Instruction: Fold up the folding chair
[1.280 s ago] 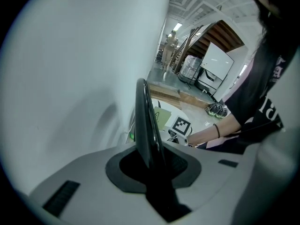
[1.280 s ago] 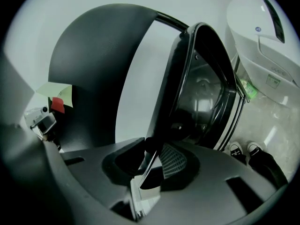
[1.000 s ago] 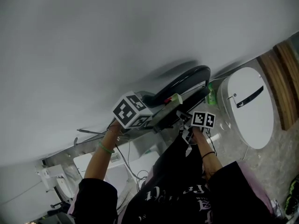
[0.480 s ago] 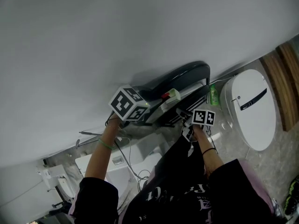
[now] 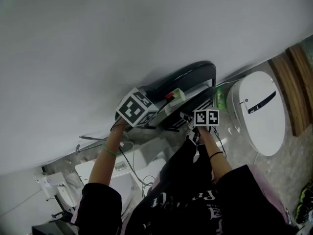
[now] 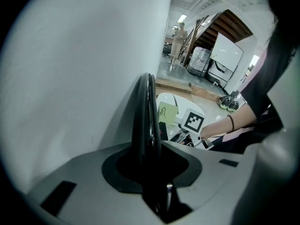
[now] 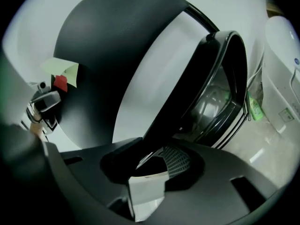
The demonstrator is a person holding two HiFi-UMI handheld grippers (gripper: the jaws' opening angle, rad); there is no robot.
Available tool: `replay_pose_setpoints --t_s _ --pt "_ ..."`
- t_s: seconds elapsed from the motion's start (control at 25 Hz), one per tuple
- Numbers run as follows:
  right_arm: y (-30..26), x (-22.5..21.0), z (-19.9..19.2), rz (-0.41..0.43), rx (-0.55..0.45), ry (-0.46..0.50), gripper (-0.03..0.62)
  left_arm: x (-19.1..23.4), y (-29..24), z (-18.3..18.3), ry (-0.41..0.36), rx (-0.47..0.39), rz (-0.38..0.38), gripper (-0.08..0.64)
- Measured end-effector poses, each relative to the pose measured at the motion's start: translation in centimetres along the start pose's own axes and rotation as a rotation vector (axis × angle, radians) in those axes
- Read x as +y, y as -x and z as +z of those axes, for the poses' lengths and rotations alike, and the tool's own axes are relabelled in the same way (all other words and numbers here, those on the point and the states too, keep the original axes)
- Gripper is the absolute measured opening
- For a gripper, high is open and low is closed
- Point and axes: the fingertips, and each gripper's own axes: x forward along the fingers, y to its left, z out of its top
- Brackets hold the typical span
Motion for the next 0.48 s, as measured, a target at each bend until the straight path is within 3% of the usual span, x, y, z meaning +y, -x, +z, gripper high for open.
replay_pose_setpoints --t_s 0.28,0.48 --pt "1.8 -0.4 -0.3 -0.099 0.073 0.089 0.143 0.0 0.2 0.0 0.029 0.033 0.029 0.088" --pt "2.4 -0.3 -0.1 -0.095 0.072 0.074 0.143 0.0 0.4 -0.3 0.047 0.091 0.040 0.089"
